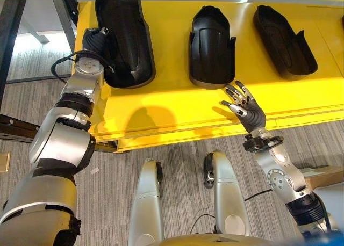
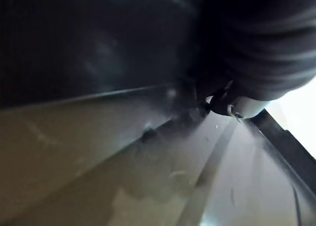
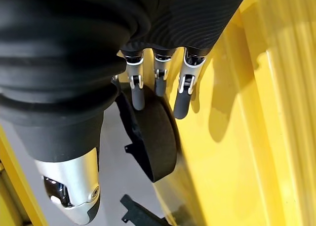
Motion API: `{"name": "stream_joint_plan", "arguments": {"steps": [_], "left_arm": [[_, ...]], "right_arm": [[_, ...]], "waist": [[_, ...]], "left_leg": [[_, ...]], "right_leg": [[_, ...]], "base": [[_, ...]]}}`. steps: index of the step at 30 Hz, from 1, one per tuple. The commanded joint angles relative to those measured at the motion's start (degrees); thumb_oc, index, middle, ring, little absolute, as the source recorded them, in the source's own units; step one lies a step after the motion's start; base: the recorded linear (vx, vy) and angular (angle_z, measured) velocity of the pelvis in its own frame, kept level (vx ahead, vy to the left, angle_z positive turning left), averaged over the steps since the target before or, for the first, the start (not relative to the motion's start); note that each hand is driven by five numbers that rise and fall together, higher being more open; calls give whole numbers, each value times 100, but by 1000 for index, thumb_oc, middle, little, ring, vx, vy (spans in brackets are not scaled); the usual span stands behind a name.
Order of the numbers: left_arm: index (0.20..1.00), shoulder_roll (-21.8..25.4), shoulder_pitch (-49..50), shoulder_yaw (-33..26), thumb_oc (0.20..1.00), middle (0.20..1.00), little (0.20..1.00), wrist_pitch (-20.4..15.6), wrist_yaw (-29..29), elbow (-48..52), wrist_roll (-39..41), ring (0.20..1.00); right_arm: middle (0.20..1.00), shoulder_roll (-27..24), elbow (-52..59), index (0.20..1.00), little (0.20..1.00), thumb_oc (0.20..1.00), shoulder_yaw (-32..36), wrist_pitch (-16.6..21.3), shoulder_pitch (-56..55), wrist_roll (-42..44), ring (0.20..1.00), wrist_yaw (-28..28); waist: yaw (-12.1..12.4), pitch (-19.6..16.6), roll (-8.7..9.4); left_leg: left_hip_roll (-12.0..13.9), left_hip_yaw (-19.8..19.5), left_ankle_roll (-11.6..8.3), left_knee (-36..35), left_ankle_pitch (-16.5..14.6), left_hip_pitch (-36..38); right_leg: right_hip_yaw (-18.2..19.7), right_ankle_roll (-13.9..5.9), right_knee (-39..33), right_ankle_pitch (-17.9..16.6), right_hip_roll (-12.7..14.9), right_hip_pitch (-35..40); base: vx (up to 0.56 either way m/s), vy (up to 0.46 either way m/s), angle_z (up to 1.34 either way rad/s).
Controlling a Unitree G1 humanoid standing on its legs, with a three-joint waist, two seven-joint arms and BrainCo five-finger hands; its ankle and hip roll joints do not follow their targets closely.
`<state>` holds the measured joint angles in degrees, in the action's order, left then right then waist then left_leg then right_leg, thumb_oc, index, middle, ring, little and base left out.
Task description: Move parts from the plastic box to the shelf.
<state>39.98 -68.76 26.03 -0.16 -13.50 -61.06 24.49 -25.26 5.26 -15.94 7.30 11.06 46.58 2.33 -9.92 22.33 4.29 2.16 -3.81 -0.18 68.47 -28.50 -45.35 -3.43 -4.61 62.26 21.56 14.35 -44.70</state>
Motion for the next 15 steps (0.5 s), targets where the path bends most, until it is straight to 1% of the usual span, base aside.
{"name": "stream_joint_plan", "arguments": {"steps": [1,2,11,13,14,15], "left_arm": [[200,184,-441,259,200,200,200,11,107,-335,-613,200],[200,208,-461,359,200,200,200,82,137,-351,-911,200],[200,77,-282,179,200,200,200,274,242,-600,-1018,200],[686,40,-306,111,686,686,686,350,220,-746,-1053,686],[1000,23,-307,40,1000,1000,1000,358,175,-782,-981,1000],[1000,23,-305,38,1000,1000,1000,358,174,-781,-980,1000]], "right_arm": [[1000,77,169,1000,1000,1000,226,122,-91,202,1000,-85],[1000,50,172,1000,1000,1000,241,103,-114,194,1000,-110],[1000,36,198,1000,1000,1000,281,50,-153,225,1000,-163],[1000,28,190,1000,1000,1000,275,29,-142,212,1000,-170],[1000,25,184,1000,1000,1000,267,29,-142,213,1000,-173],[1000,23,184,1000,1000,1000,266,29,-142,214,1000,-173]], "waist": [[115,64,-29],[118,65,-33],[121,62,-19],[121,70,-13],[122,73,-10],[121,73,-11]], "left_leg": [[552,-125,-102,-67,-206,-18],[556,-127,-99,-70,-207,-21],[541,-107,-104,-72,-195,-67],[538,-102,-107,-66,-189,-69],[537,-103,-108,-60,-191,-70],[536,-104,-108,-59,-191,-70]], "right_leg": [[170,-80,-276,141,58,290],[168,-80,-266,151,51,278],[188,-64,-239,159,60,249],[203,-56,-230,147,58,239],[203,-56,-229,151,60,239],[203,-56,-229,151,60,240]], "base": [[0,0,0],[0,0,0],[0,0,0],[0,0,0],[0,0,0],[0,0,0]]}}
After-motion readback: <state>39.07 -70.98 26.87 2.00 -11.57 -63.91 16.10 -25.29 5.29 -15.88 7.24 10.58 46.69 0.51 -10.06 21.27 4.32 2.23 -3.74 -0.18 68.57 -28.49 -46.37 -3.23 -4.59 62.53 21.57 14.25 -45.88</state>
